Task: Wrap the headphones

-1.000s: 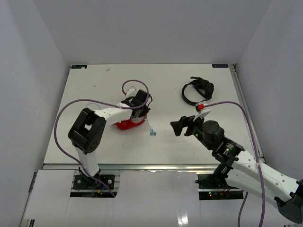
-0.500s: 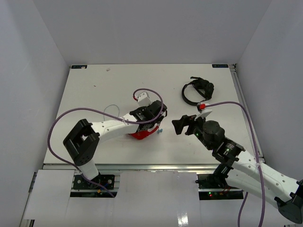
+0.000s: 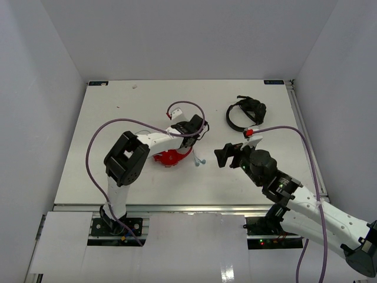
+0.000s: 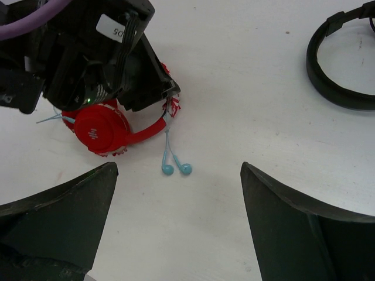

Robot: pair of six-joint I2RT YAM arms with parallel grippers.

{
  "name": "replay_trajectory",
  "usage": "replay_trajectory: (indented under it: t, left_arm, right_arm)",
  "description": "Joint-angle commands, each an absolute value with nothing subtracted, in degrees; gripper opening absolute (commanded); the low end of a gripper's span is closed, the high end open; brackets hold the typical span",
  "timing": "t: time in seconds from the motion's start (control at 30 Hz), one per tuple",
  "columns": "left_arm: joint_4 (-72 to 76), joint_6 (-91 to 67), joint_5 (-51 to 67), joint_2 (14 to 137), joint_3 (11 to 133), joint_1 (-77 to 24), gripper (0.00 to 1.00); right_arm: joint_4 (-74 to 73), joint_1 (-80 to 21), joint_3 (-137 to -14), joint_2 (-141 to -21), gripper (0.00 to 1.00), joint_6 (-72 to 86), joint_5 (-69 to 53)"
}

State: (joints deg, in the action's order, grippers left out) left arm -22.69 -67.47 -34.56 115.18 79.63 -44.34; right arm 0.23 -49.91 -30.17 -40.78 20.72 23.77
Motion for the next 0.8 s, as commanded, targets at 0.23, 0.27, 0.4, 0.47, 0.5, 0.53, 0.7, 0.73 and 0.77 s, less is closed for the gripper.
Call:
replay_trajectory:
  t: [0.23,0.27,0.4,0.47,0.5,0.53,0.7,0.73,0.77]
  left_arm:
    - [-20.82,-35.92,-14.75,112.35,88.16,-39.55,0.97]
    - [-20.99,-33.09,-12.85,110.74,88.40,-39.55,0.98]
    - [-21.25,-20.24,-11.86,105.28,89.40,-39.48,0.98]
    - [-22.34,-13.54,-11.93,103.83,92.17,-38.32,0.98]
    - [-23.30,-11.26,-10.89,103.67,94.03,-37.14,0.98]
    - [-24.46,-9.11,-9.12,103.91,96.28,-35.59,0.98]
    - [-26.06,-1.93,-5.92,103.65,100.95,-31.26,0.95]
    - [-26.10,-1.05,-4.97,103.41,100.73,-31.20,0.95]
    - [-26.38,-0.56,-3.59,103.49,100.55,-31.20,0.95]
  right_arm:
    - [3.60,-50.19,-30.16,-38.31,0.93,20.21,23.57]
    - [3.60,-50.26,-30.15,-38.02,0.92,20.21,23.48]
    - [3.73,-50.19,-29.97,-37.32,0.92,20.21,22.63]
    - [3.84,-50.19,-29.97,-37.20,0.92,20.21,22.08]
    - [3.88,-50.19,-29.99,-37.18,0.92,20.21,21.88]
    - [3.91,-50.19,-30.02,-37.18,0.92,20.21,21.70]
    - [3.87,-50.19,-29.99,-36.65,0.92,20.21,20.97]
    - [3.95,-50.19,-29.93,-36.52,0.92,20.17,20.88]
    - [4.06,-50.19,-29.88,-36.48,0.92,20.15,20.77]
